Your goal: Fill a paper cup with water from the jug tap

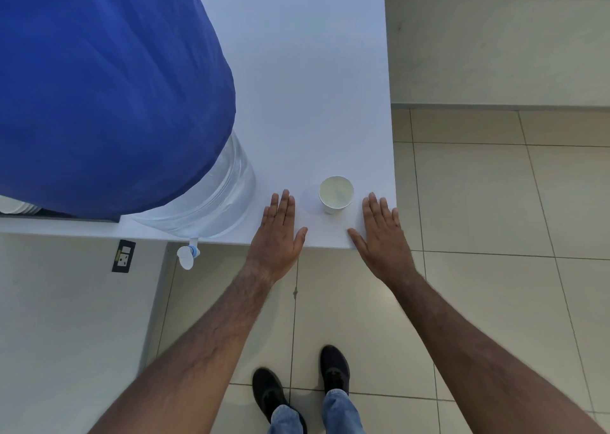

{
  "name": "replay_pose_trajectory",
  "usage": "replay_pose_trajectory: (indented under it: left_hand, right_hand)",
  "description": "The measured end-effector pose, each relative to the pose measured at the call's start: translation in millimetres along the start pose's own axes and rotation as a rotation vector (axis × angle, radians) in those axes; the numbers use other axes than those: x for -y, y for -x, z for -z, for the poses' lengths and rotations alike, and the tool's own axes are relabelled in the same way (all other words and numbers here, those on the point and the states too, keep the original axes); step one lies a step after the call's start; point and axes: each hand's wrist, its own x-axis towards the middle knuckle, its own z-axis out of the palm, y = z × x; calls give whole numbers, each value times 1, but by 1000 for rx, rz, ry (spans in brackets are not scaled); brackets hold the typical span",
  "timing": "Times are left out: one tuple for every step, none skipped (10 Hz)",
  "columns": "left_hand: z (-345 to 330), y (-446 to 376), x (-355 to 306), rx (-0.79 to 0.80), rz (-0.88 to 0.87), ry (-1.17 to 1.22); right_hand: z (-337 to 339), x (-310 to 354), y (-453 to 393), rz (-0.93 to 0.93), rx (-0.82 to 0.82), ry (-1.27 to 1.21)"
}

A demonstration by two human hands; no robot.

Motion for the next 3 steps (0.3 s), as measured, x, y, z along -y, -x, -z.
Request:
replay_pose_trajectory:
  left_hand:
    - [2,6,0,8,6,1]
    - [11,12,-3,6,-21,26]
    - [22,24,-8,-39,-32,61]
  right_hand:
    - [5,1,1,-9,31,21]
    - [10,4,3,-18,21,14]
    - [21,7,13,-39,-10,5]
